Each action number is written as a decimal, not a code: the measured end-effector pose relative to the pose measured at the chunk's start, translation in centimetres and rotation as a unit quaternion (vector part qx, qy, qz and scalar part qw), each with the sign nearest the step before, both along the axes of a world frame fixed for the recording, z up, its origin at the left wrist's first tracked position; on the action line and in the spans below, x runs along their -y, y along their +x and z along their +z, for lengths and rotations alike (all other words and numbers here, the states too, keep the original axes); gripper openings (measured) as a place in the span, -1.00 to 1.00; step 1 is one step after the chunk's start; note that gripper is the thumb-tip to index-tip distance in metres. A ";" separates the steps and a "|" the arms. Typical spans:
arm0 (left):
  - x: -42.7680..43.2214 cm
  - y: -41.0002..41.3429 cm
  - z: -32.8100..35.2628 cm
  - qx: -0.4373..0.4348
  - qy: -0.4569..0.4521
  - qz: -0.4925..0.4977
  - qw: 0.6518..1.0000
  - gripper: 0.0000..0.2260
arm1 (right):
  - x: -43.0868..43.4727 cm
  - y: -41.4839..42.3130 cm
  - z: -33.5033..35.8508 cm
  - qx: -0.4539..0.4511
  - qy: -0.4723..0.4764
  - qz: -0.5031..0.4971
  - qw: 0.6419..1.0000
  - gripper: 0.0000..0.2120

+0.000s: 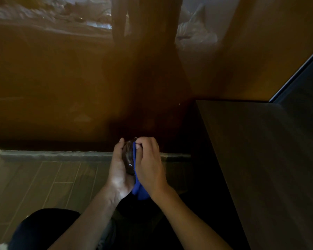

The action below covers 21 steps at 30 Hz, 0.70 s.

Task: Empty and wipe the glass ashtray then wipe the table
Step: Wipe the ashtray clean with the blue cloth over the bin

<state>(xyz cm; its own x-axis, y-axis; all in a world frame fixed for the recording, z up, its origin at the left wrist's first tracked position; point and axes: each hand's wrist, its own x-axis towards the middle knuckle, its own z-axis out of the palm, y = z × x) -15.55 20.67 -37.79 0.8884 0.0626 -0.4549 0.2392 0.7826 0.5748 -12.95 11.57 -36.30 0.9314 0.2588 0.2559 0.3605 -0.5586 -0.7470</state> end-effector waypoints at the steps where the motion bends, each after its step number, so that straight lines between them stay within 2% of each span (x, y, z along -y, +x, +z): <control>1: 0.3 0.0 0.1 -0.005 0.005 -0.003 1.000 -0.44 | -0.1 0.4 0.1 0.004 0.008 -0.002 1.000 -0.86; 4: 0.6 0.1 0.2 -0.011 0.026 -0.013 1.000 -0.46 | -0.4 1.8 0.5 -0.008 0.010 -0.006 1.000 -0.85; 11: 0.1 0.0 0.6 -0.031 -0.003 -0.013 0.999 -0.43 | 0.0 4.0 -0.4 -0.033 0.021 -0.073 0.997 -0.86; 14: 0.2 0.2 1.2 -0.021 -0.019 -0.007 1.000 -0.47 | 0.2 4.4 -0.8 -0.042 0.017 -0.097 0.994 -0.88; 21: 0.1 0.2 0.8 -0.048 0.012 -0.016 0.999 -0.39 | -0.1 4.6 0.4 -0.049 0.044 -0.084 0.994 -0.89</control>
